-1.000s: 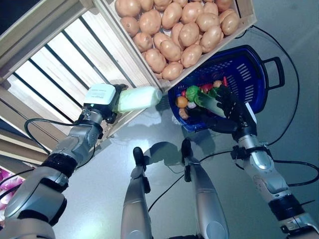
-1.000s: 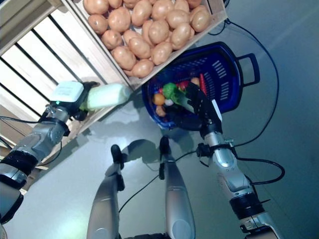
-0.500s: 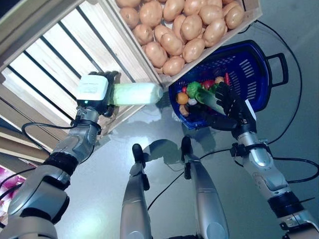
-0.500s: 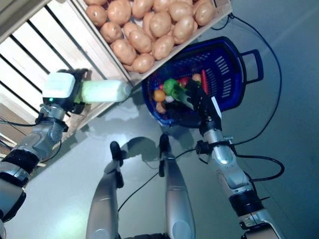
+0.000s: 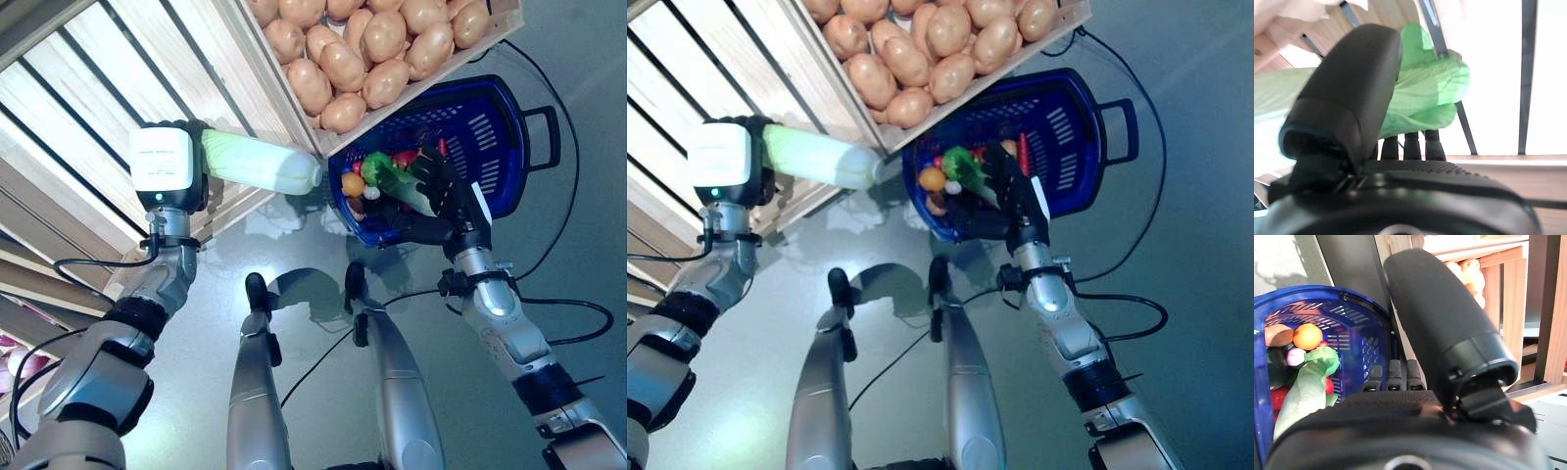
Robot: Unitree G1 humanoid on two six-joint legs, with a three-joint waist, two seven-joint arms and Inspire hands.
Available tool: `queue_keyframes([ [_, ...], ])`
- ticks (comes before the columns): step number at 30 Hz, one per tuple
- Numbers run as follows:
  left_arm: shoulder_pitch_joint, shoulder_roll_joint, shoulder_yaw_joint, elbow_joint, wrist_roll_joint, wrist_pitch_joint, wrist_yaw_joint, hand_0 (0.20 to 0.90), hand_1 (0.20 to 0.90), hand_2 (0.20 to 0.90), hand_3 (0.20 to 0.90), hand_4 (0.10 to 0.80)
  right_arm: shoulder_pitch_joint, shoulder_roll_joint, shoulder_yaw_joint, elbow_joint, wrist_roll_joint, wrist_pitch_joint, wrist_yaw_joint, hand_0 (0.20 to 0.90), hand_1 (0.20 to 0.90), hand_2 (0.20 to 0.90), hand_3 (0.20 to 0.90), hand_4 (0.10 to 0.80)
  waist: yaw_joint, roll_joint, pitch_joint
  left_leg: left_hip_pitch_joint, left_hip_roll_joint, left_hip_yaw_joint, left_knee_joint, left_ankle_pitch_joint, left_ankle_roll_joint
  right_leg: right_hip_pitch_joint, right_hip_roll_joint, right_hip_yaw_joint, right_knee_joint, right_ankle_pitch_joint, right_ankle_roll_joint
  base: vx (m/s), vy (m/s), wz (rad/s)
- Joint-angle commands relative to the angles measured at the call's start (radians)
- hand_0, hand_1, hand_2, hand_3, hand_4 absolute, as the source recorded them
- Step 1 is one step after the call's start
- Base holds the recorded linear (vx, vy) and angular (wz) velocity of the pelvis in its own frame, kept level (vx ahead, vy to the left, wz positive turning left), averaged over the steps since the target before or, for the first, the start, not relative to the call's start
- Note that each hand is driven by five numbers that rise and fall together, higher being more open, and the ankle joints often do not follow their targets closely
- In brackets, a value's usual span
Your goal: Put vegetables into the basket
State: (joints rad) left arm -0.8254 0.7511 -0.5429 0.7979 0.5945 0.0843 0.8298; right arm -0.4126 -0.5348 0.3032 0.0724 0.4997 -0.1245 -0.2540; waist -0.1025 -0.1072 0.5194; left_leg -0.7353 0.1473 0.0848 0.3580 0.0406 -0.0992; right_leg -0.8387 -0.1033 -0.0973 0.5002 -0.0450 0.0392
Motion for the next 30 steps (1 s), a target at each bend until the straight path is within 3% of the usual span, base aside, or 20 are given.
queue_keyframes([
  [1, -0.159, 0.016, 0.087, -0.005, 0.028, 0.027, 0.12, 0.3, 0.3, 0.3, 0.3, 0.4, -0.026, 0.009, -0.036, -0.109, -0.045, -0.06, -0.047, 0.9, 0.9, 0.9, 0.9, 0.8, 0.002, -0.009, 0.001, -0.051, -0.012, -0.032, 0.112, -0.059, -0.017, 0.077, -0.009, 0.002, 0.024, -0.05, 0.042, 0.0, 0.0, 0.0],
  [13, -0.183, 0.01, 0.084, -0.003, 0.021, 0.008, 0.166, 0.3, 0.3, 0.3, 0.3, 0.4, -0.05, 0.009, -0.031, -0.1, -0.046, -0.062, -0.056, 0.9, 0.9, 0.9, 0.9, 0.8, 0.002, 0.0, 0.001, -0.048, -0.017, -0.04, 0.106, -0.055, -0.022, 0.076, -0.01, 0.008, 0.022, -0.043, 0.045, -0.001, -0.001, 0.0],
  [18, -0.151, 0.01, 0.131, -0.048, 0.041, -0.125, 0.24, 0.3, 0.3, 0.3, 0.3, 0.4, -0.024, 0.021, -0.041, -0.104, -0.054, -0.073, -0.042, 0.9, 0.9, 0.9, 0.9, 0.8, 0.006, 0.005, 0.001, -0.009, -0.018, -0.034, 0.091, -0.063, -0.023, 0.113, -0.012, 0.008, 0.003, -0.049, 0.049, 0.018, -0.002, 0.01],
  [23, -0.075, -0.011, 0.2, -0.157, 0.03, -0.189, 0.285, 0.3, 0.3, 0.3, 0.3, 0.4, 0.005, 0.04, -0.054, -0.114, -0.067, -0.086, -0.026, 0.9, 0.9, 0.9, 0.9, 0.8, 0.015, 0.008, 0.001, 0.058, -0.023, -0.029, 0.035, -0.045, -0.024, 0.179, -0.006, 0.008, -0.054, -0.034, 0.053, 0.022, -0.011, 0.04],
  [30, 0.07, -0.08, 0.332, -0.255, -0.175, -0.342, 0.263, 0.3, 0.3, 0.3, 0.3, 0.4, 0.051, 0.06, -0.08, -0.127, -0.052, -0.084, 0.0, 0.9, 0.9, 0.9, 0.9, 0.8, 0.035, 0.008, 0.001, 0.214, -0.035, -0.023, -0.069, -0.021, -0.022, 0.329, -0.005, -0.01, -0.141, -0.024, 0.059, 0.062, -0.01, 0.0],
])
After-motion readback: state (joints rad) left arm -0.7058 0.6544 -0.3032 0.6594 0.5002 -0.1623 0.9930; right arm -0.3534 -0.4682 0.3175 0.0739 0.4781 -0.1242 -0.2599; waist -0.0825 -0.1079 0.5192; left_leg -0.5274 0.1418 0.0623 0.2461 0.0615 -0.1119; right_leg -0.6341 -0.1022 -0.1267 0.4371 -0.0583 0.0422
